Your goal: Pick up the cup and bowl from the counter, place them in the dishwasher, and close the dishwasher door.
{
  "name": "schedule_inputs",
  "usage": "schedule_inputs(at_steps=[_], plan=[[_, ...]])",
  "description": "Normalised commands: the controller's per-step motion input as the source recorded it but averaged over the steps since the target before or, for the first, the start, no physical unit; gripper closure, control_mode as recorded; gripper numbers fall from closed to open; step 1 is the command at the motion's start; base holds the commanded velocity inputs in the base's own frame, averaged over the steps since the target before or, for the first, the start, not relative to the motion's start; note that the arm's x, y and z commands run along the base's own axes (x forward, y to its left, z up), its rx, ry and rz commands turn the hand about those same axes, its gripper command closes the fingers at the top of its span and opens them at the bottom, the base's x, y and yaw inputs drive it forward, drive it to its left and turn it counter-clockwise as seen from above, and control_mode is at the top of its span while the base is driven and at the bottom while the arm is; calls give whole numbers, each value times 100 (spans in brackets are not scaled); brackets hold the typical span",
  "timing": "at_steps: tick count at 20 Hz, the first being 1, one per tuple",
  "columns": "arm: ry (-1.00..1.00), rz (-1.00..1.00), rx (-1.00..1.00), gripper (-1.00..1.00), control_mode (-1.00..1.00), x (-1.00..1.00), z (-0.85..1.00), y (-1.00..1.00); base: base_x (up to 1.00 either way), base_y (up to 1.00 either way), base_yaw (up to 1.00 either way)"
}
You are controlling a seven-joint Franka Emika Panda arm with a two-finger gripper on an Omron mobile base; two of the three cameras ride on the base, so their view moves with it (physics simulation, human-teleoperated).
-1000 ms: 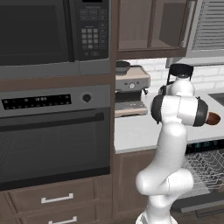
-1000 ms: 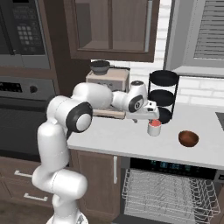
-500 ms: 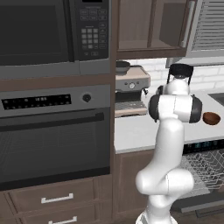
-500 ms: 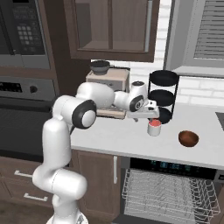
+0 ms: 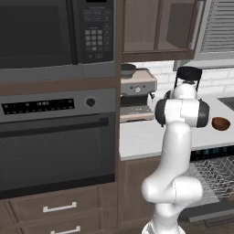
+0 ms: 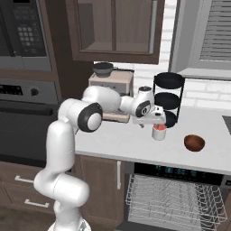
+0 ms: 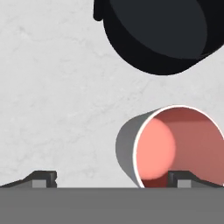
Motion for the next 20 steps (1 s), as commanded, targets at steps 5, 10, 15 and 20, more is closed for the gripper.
schedule_inputs(at_steps=[5, 10, 15, 20], plan=[[0, 1, 0, -100, -100, 19, -18, 0, 0, 0, 0], [0, 3, 0, -100, -100, 13, -12, 0, 0, 0, 0], [2, 2, 0, -100, -100, 0, -15, 0, 0, 0, 0], [2, 2, 0, 100, -100, 0, -15, 0, 0, 0, 0]])
